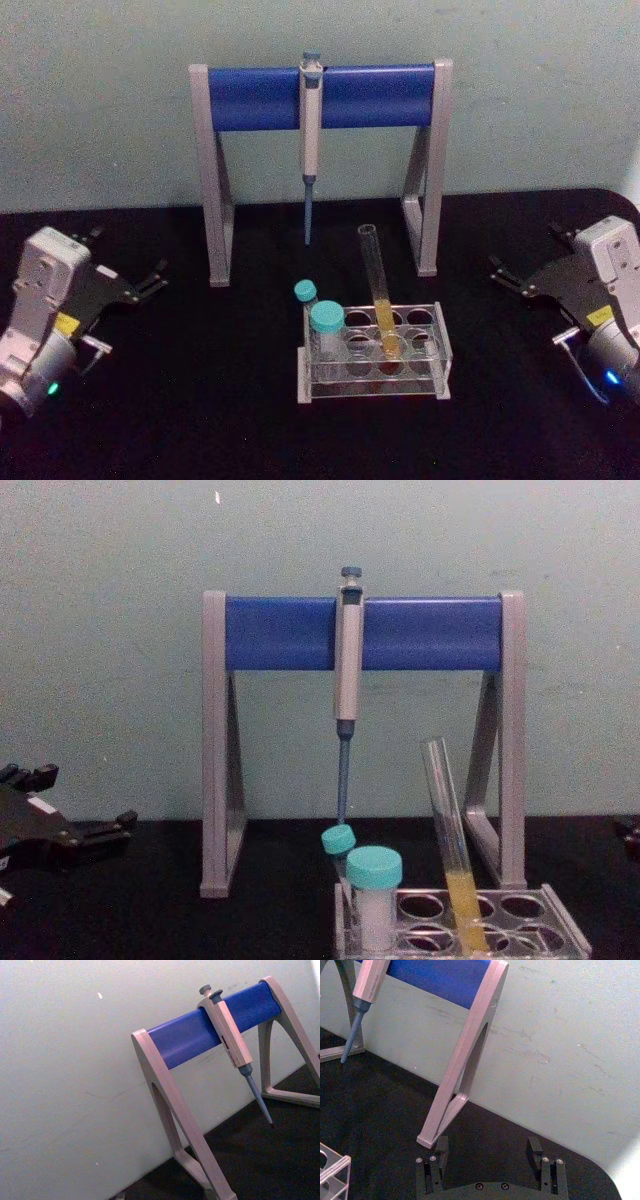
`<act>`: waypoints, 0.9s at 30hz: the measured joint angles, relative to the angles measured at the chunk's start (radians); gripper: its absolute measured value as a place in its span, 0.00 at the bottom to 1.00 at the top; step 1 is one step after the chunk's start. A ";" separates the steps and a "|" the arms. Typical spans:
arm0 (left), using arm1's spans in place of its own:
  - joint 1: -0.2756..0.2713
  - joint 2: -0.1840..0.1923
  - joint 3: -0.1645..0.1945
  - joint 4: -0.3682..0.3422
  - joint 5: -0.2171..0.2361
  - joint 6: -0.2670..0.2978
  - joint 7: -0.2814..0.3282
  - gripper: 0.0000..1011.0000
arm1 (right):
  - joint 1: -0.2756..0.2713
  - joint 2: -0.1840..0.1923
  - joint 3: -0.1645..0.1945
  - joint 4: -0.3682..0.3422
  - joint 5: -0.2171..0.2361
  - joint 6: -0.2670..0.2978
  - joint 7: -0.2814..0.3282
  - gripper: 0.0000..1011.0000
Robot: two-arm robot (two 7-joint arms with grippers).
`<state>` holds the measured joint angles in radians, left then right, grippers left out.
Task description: Pick up the test tube from the test tube rack, shake it, then place it back into the test tube rack.
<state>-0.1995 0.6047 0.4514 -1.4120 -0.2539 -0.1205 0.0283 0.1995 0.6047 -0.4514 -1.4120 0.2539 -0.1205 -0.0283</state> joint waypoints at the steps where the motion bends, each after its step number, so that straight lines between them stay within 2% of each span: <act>1: 0.000 0.000 0.000 0.000 0.000 0.000 0.000 1.00 | 0.000 0.000 0.000 0.000 0.000 0.000 0.000 0.99; 27: 0.000 0.000 0.000 0.000 0.000 0.000 0.000 1.00 | 0.000 0.000 0.000 0.000 0.000 0.000 0.000 0.99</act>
<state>-0.1995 0.6047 0.4514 -1.4119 -0.2539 -0.1205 0.0283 0.1995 0.6047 -0.4514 -1.4120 0.2539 -0.1205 -0.0283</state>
